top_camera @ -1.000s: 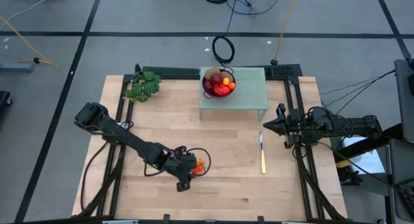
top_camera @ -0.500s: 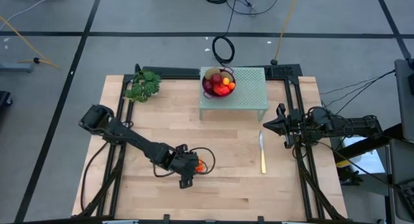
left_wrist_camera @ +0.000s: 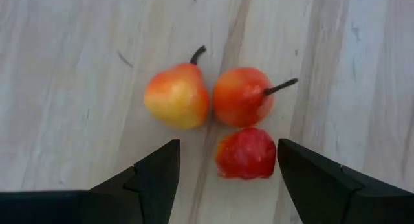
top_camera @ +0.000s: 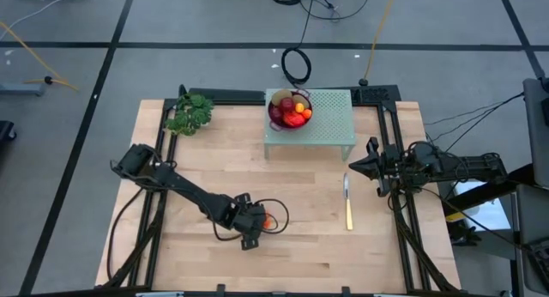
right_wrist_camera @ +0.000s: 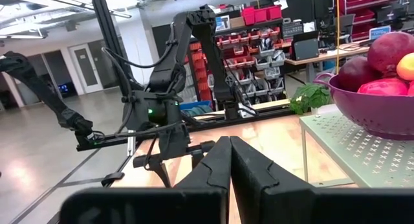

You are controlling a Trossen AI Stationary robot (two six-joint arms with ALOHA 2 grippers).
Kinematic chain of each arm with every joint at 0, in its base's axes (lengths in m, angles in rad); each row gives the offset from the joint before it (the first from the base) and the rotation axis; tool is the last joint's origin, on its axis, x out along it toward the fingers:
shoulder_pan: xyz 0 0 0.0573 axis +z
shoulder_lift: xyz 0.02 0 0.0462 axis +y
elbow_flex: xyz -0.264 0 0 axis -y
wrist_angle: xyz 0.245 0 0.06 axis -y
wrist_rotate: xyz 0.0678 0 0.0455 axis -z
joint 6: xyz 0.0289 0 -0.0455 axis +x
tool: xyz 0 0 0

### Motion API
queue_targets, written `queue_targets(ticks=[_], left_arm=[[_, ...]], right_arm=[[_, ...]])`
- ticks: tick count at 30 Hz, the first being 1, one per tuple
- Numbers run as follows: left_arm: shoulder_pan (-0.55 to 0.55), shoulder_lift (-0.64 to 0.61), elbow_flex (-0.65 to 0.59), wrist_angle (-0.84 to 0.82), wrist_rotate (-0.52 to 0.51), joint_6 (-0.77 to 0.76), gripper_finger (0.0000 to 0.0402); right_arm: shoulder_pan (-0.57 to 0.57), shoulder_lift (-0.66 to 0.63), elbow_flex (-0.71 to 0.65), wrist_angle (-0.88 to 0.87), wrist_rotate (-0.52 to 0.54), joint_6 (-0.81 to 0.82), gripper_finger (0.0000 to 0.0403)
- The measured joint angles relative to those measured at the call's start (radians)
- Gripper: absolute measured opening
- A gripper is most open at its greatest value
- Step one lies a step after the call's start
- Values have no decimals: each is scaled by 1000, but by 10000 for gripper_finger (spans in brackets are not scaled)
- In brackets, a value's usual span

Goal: Pick & Place Fruit
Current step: Put the pear into the dark red colander on the shelf

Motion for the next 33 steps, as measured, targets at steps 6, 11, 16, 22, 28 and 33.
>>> queue_targets(ticks=[6,11,16,22,28,33], left_arm=[[0,25,0,18,20,17,260],[0,24,0,18,20,24,255],[1,22,0,12,26,45,225],[1,22,0,13,45,57,176],[1,17,0,11,47,62,120],[4,-1,0,-17,66,75,82]], right_arm=[[0,0,0,0,0,0,0],[0,0,0,-1,0,0,0],[0,0,0,0,0,0,0],[0,0,0,0,0,0,0],[0,0,0,0,0,0,0],[0,0,0,0,0,0,0]])
